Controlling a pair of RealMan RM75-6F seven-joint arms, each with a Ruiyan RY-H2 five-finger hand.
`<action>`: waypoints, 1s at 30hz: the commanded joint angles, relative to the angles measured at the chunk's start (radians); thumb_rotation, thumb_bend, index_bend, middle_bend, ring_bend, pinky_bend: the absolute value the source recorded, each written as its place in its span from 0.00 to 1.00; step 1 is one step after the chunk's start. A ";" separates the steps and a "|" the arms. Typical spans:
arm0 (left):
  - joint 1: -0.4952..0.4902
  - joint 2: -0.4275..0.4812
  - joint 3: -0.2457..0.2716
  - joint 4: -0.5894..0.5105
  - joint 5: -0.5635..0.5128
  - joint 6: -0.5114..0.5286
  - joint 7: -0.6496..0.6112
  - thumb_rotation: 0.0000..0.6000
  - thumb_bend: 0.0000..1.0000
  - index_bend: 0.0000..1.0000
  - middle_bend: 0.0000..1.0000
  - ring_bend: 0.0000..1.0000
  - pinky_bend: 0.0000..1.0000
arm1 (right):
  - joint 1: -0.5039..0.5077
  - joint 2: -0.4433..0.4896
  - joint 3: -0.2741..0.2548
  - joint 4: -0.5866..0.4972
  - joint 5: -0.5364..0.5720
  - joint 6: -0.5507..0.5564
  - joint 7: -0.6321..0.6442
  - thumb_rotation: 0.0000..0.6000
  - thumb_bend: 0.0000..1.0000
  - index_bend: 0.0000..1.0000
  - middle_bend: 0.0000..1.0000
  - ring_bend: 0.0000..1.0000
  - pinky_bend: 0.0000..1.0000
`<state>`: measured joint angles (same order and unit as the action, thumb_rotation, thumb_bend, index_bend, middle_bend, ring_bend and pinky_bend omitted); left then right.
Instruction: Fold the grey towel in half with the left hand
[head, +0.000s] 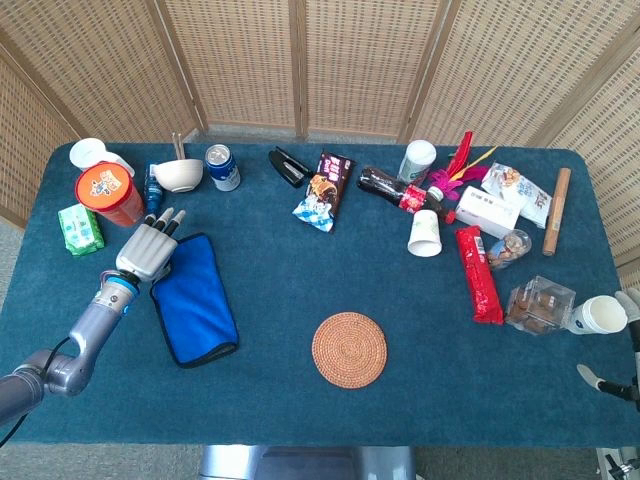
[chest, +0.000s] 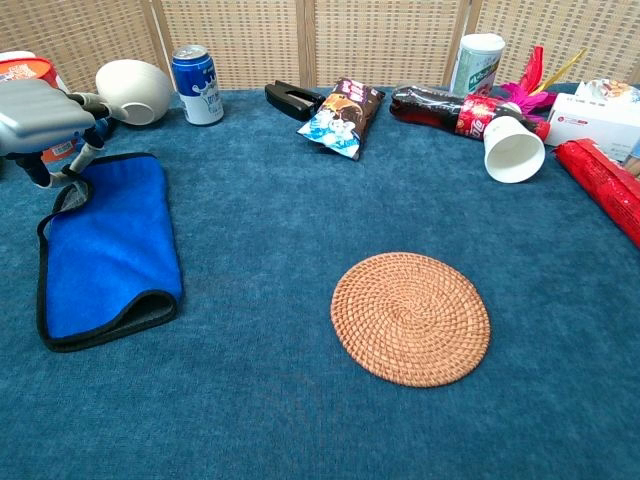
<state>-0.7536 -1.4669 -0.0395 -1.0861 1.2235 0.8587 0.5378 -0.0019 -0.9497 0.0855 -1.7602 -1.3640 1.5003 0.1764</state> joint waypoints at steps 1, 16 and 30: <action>0.001 0.000 -0.001 0.001 -0.002 -0.001 0.001 1.00 0.49 0.59 0.00 0.00 0.23 | -0.010 -0.029 0.016 0.025 -0.012 0.040 -0.019 1.00 0.00 0.00 0.00 0.00 0.00; 0.005 0.000 -0.010 0.012 -0.010 -0.006 0.007 1.00 0.49 0.58 0.00 0.00 0.23 | -0.026 -0.101 0.045 0.102 -0.088 0.161 -0.041 1.00 0.00 0.00 0.00 0.00 0.00; 0.012 -0.008 -0.013 0.024 -0.026 -0.013 0.019 1.00 0.49 0.41 0.00 0.00 0.23 | -0.029 -0.099 0.050 0.097 -0.085 0.155 -0.041 1.00 0.00 0.00 0.00 0.00 0.00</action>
<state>-0.7418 -1.4745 -0.0520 -1.0625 1.1978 0.8452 0.5573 -0.0313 -1.0490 0.1356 -1.6627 -1.4491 1.6558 0.1356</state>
